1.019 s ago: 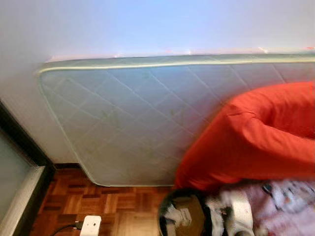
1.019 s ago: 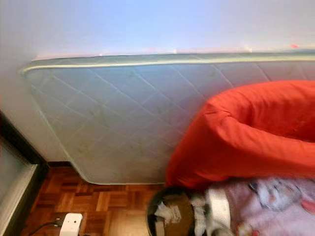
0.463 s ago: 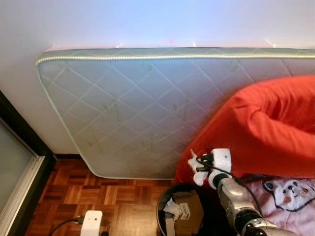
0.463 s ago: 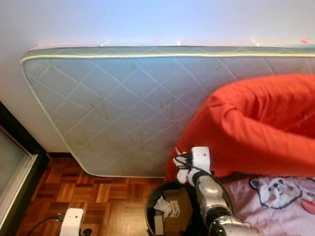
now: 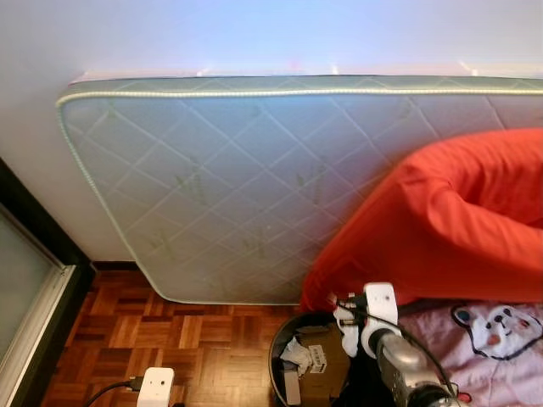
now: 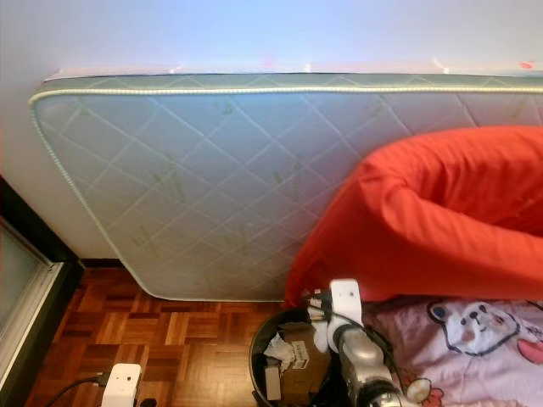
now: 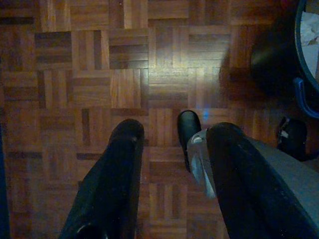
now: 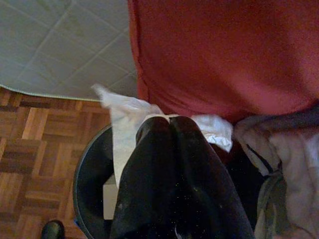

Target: Clean up the room

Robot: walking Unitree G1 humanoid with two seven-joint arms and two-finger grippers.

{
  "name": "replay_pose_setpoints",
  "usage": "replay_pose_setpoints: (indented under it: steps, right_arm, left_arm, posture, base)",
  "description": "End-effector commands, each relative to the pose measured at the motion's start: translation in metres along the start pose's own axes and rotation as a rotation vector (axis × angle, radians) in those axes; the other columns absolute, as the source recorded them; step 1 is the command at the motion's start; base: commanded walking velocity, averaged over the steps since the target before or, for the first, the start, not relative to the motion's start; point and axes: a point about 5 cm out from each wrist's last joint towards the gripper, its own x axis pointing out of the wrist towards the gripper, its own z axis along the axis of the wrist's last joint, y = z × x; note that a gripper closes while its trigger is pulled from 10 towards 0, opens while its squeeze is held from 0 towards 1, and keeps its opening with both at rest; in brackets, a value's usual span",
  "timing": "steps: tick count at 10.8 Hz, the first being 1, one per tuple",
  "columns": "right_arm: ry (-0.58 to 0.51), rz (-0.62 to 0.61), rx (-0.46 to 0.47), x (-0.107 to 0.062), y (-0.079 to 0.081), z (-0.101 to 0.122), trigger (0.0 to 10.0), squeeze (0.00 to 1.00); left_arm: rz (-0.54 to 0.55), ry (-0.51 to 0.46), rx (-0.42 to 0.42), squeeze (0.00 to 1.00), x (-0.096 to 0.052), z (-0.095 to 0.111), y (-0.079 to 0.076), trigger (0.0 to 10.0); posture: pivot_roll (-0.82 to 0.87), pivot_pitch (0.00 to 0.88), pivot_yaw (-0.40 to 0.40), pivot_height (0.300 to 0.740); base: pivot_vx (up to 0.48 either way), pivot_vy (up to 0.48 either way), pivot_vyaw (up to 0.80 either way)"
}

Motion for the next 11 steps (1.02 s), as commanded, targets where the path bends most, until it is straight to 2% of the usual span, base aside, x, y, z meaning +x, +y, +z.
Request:
replay_pose_setpoints:
  steps: [1,4,8,11]
  right_arm:
    - [-0.013,0.0,0.034,0.0,0.002,0.0,10.0,0.0]
    - [-0.039,0.013,0.064,0.001,0.008,0.003,10.0,0.0]
    - [-0.068,-0.034,0.074,0.0,0.004,0.004,10.0,0.0]
    - [-0.087,-0.063,0.086,-0.001,-0.002,0.006,10.0,0.0]
  left_arm:
    - [0.0,0.019,0.001,0.0,-0.002,-0.007,0.002,10.0]
    - [0.007,0.027,-0.002,0.0,-0.003,-0.012,0.003,10.0]
    - [0.01,0.027,0.001,0.0,-0.005,-0.015,0.006,10.0]
    - [0.005,-0.02,-0.008,0.0,-0.002,-0.004,0.004,10.0]
  posture:
    - [0.1,0.117,-0.02,0.74]
    - [0.12,0.129,-0.019,0.74]
    - [0.12,0.147,-0.017,0.74]
    - [0.12,0.152,-0.014,0.74]
  base:
    - [0.0,0.0,0.0]
    - [0.0,0.0,0.0]
    - [0.0,0.0,0.0]
    - [0.0,0.0,0.0]
